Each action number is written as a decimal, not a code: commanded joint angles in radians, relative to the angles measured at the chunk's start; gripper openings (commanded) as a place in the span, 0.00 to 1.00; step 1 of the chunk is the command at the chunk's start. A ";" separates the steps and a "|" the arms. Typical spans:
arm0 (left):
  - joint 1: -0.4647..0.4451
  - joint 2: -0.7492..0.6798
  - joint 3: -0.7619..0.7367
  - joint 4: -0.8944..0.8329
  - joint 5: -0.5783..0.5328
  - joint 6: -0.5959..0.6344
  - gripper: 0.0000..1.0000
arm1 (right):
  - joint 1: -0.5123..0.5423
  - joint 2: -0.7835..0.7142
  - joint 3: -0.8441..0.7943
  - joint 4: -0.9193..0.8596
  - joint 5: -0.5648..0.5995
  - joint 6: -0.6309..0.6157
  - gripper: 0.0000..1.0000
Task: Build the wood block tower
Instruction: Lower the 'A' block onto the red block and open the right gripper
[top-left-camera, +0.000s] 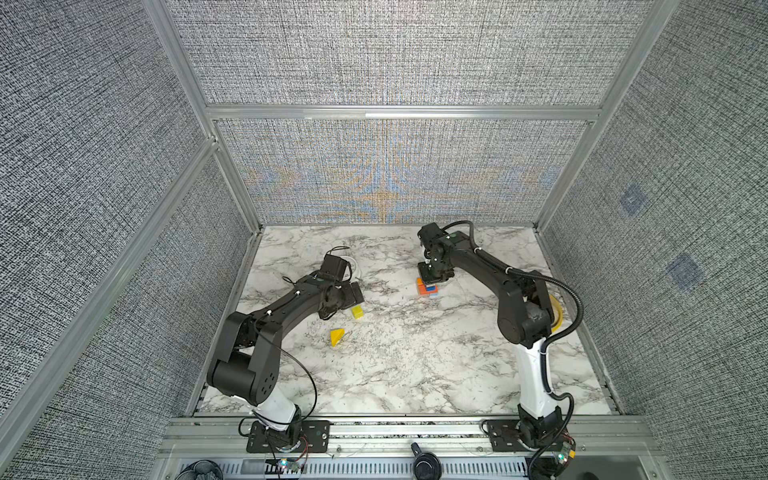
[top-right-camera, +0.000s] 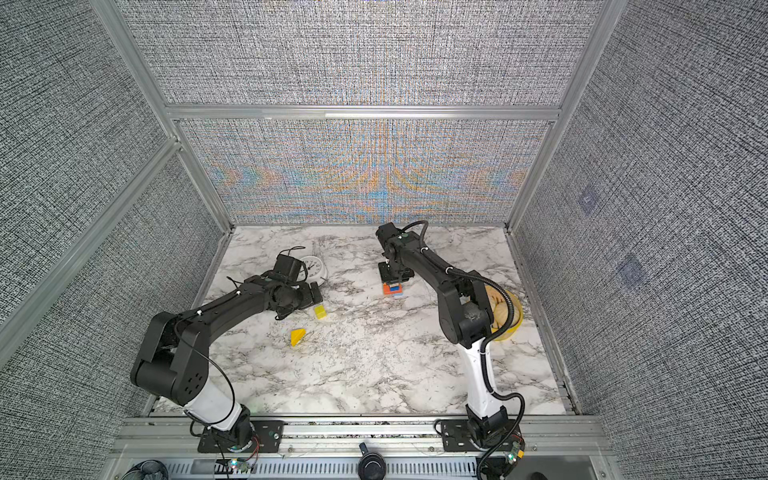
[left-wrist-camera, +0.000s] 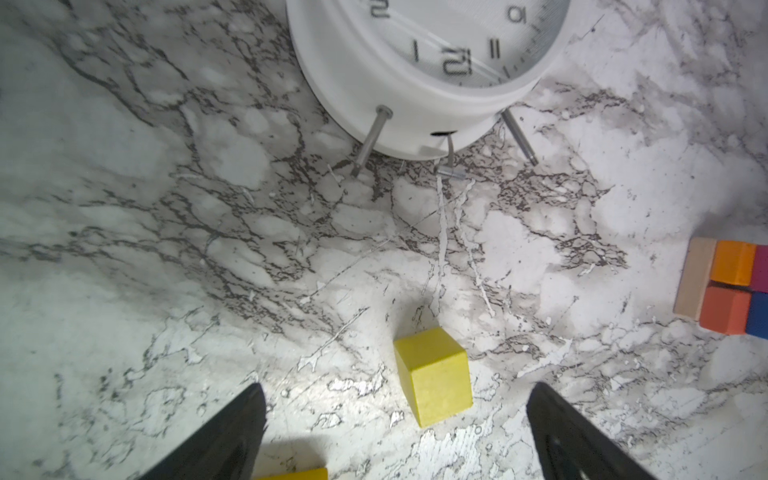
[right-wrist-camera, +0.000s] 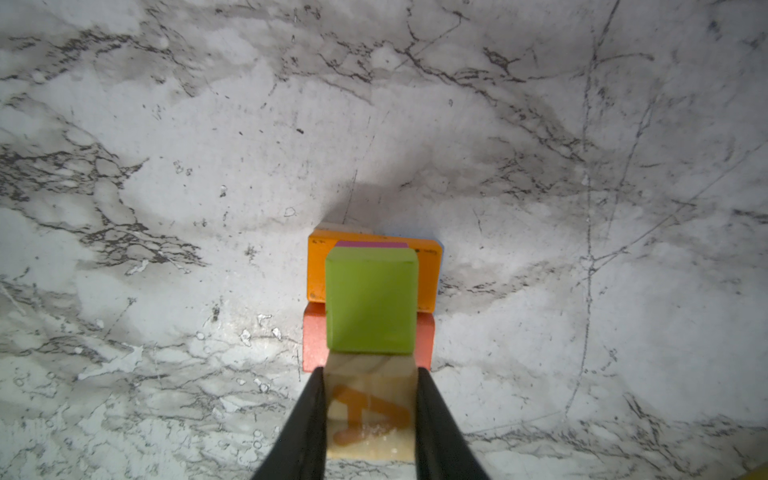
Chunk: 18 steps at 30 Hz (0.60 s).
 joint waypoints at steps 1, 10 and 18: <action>0.000 -0.009 -0.004 0.010 -0.002 -0.008 0.99 | -0.001 0.006 0.005 -0.013 -0.012 -0.005 0.32; 0.000 -0.009 -0.011 0.016 0.000 -0.009 0.99 | -0.001 0.015 0.011 -0.013 -0.016 -0.005 0.35; 0.000 -0.013 -0.012 0.016 -0.002 -0.006 0.99 | 0.000 0.018 0.013 -0.013 -0.017 -0.005 0.44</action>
